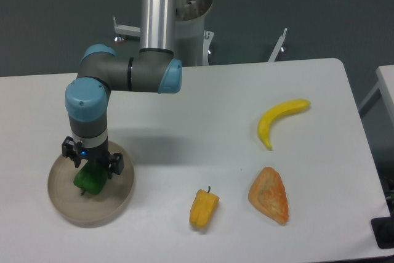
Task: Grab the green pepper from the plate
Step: 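Lift the green pepper off the plate and carry it away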
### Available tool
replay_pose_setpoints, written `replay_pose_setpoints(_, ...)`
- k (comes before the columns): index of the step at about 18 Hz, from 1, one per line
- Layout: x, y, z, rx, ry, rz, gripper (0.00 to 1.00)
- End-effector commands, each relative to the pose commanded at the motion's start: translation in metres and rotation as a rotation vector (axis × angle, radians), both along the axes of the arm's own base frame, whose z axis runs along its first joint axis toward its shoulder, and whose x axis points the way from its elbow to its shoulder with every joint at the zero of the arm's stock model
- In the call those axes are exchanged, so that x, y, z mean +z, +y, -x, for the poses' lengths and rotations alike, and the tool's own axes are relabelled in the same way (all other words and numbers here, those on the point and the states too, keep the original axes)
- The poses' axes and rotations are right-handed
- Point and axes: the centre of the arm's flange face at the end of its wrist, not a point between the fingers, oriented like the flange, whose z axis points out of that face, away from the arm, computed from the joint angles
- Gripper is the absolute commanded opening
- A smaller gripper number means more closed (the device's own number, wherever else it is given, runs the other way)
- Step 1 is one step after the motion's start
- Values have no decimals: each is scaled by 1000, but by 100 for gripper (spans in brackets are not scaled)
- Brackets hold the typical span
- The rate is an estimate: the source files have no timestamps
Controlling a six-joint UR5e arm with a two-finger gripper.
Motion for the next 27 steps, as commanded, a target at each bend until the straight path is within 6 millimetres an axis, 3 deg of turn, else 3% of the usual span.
replay_pose_setpoints(4, 6, 0, 1, -2, 3, -11, 28)
replay_pose_setpoints(7, 14, 3, 3, -2, 5, -25, 25)
replay_pose_setpoints(9, 32, 4, 10, -2, 16, -52, 25)
replay_pose_setpoints(16, 98, -25, 136, -72, 161, -124, 25)
replay_pose_setpoints(19, 108, -40, 194, -112, 216, -130, 25)
replay_pose_setpoints(27, 124, -66, 290, -201, 301, -132, 25)
